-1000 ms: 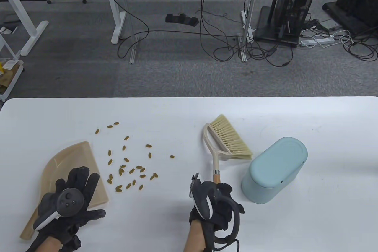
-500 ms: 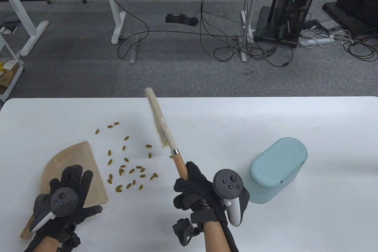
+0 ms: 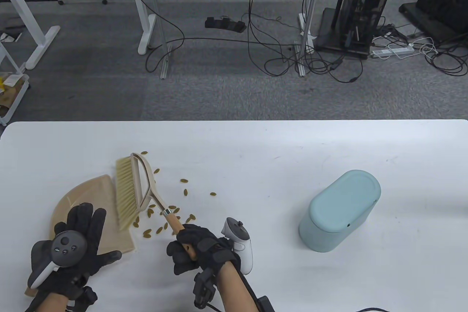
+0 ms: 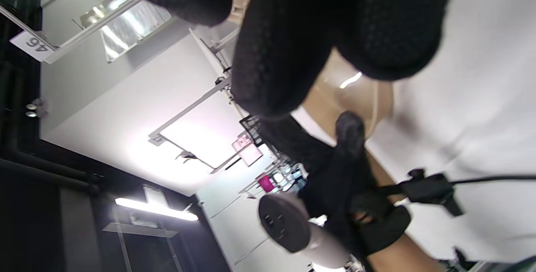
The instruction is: Sweep raisins on the table into the desktop trash can
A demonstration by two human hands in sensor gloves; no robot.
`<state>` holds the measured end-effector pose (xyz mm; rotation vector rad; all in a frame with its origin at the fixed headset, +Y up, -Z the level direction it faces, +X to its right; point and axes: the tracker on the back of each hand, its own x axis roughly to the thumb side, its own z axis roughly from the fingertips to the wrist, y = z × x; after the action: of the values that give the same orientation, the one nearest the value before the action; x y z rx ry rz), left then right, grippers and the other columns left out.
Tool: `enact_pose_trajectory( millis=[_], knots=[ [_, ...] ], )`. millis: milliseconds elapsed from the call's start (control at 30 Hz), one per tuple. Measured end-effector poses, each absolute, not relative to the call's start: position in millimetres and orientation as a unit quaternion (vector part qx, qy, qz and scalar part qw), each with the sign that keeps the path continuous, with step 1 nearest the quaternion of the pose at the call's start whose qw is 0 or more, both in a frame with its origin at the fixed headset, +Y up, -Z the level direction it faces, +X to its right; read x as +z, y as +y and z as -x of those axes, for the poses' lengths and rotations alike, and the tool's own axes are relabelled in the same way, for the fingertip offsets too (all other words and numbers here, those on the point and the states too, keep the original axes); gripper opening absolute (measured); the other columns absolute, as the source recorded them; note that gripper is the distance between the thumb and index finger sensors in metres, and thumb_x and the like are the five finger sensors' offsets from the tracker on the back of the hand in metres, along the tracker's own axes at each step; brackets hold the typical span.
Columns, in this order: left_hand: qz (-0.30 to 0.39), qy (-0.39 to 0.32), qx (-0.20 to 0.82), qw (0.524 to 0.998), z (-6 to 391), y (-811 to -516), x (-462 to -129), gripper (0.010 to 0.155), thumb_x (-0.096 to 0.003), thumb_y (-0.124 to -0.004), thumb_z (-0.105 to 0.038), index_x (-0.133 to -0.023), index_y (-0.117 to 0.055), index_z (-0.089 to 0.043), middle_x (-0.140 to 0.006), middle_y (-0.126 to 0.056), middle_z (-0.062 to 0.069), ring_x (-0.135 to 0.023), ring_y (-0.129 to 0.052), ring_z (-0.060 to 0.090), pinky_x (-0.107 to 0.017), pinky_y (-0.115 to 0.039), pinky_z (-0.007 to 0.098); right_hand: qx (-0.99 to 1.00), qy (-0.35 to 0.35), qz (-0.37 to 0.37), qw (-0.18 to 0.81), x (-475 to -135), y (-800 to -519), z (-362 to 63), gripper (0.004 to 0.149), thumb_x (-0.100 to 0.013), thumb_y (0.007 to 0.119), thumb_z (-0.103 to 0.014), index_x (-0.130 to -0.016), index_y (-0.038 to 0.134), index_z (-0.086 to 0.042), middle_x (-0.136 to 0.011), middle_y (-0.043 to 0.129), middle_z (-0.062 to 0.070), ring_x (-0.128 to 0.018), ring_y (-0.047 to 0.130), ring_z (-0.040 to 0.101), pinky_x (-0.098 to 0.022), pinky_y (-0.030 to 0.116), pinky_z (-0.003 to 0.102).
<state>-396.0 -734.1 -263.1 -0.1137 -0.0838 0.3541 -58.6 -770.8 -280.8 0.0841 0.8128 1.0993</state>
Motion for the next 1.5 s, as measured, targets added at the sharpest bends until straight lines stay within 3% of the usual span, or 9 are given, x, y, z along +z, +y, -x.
enact_pose_trajectory(
  millis=[133,300,533,667,800,900,1100,1300,1500],
  knots=[
    [0.056,-0.043,0.176,0.982,395.9,-734.4,-263.3,0.104,-0.0384,-0.077,-0.067,-0.105,-0.002,-0.039,-0.111,0.021,-0.008,-0.113,0.019,0.025,-0.077,0.003,0.068,0.595,0.353,0.002,0.722,-282.5,-770.0,34.4,0.075,-0.063,0.064,-0.038,-0.107,0.026,0.009,-0.073,0.083,0.015,-0.032,0.101,0.011,-0.037,0.086,0.039],
    [0.056,-0.031,0.186,0.981,400.0,-734.7,-263.5,0.103,-0.0387,-0.077,-0.067,-0.105,-0.002,-0.039,-0.111,0.021,-0.008,-0.113,0.019,0.025,-0.077,0.003,0.068,0.710,0.329,0.004,0.622,-275.0,-747.0,-8.9,0.070,-0.063,0.063,-0.041,-0.104,0.038,0.010,-0.069,0.087,0.012,-0.029,0.102,0.009,-0.035,0.087,0.037],
    [0.052,-0.021,0.195,0.979,403.6,-734.3,-263.2,0.103,-0.0391,-0.076,-0.067,-0.105,-0.003,-0.039,-0.112,0.021,-0.007,-0.112,0.019,0.026,-0.077,0.003,0.068,0.822,0.252,0.051,0.508,-262.1,-717.4,-44.1,0.067,-0.059,0.069,-0.044,-0.099,0.052,0.008,-0.067,0.090,0.021,-0.020,0.101,0.011,-0.027,0.087,0.038],
    [0.048,-0.027,0.189,0.980,401.1,-733.1,-263.1,0.103,-0.0391,-0.076,-0.067,-0.105,-0.002,-0.039,-0.111,0.021,-0.007,-0.112,0.019,0.026,-0.077,0.003,0.068,0.713,0.249,-0.005,0.655,-267.2,-710.1,-31.1,0.071,-0.060,0.070,-0.038,-0.100,0.041,0.013,-0.064,0.088,0.016,-0.021,0.100,0.010,-0.026,0.086,0.036],
    [0.048,-0.024,0.202,0.978,404.1,-734.9,-263.8,0.103,-0.0391,-0.076,-0.067,-0.105,-0.002,-0.039,-0.112,0.021,-0.007,-0.113,0.018,0.026,-0.077,0.002,0.069,0.722,0.220,-0.060,0.653,-287.5,-706.6,13.9,0.072,-0.060,0.068,-0.041,-0.105,0.039,0.007,-0.066,0.088,0.011,-0.021,0.099,0.007,-0.028,0.087,0.034],
    [0.058,-0.013,0.209,0.976,409.3,-737.1,-262.8,0.103,-0.0392,-0.076,-0.067,-0.105,-0.001,-0.039,-0.111,0.022,-0.007,-0.112,0.019,0.026,-0.076,0.002,0.068,0.690,0.265,-0.070,0.670,-311.2,-718.3,57.6,0.072,-0.061,0.066,-0.041,-0.107,0.035,0.006,-0.068,0.087,0.011,-0.024,0.099,0.007,-0.030,0.087,0.033],
    [0.048,-0.023,0.225,0.973,408.5,-734.0,-263.8,0.103,-0.0398,-0.075,-0.068,-0.105,-0.001,-0.039,-0.112,0.021,-0.006,-0.113,0.019,0.027,-0.076,0.002,0.069,0.662,0.321,-0.060,0.675,-337.3,-747.8,97.2,0.073,-0.063,0.063,-0.041,-0.108,0.029,0.005,-0.071,0.084,0.011,-0.027,0.099,0.006,-0.033,0.086,0.033],
    [0.052,-0.023,0.224,0.973,408.1,-734.5,-265.0,0.103,-0.0400,-0.075,-0.068,-0.106,-0.001,-0.039,-0.112,0.021,-0.006,-0.113,0.018,0.027,-0.076,0.002,0.069,0.642,0.323,-0.023,0.695,-335.7,-759.5,88.6,0.072,-0.063,0.061,-0.039,-0.107,0.027,0.007,-0.071,0.083,0.014,-0.028,0.099,0.009,-0.033,0.086,0.035],
    [0.054,-0.016,0.224,0.973,408.7,-733.9,-263.8,0.103,-0.0400,-0.076,-0.068,-0.105,-0.001,-0.039,-0.112,0.021,-0.006,-0.113,0.019,0.027,-0.076,0.002,0.069,0.658,0.310,-0.003,0.686,-310.8,-752.9,33.6,0.072,-0.063,0.060,-0.039,-0.107,0.026,0.007,-0.072,0.083,0.014,-0.029,0.099,0.009,-0.034,0.086,0.036]
  ],
)
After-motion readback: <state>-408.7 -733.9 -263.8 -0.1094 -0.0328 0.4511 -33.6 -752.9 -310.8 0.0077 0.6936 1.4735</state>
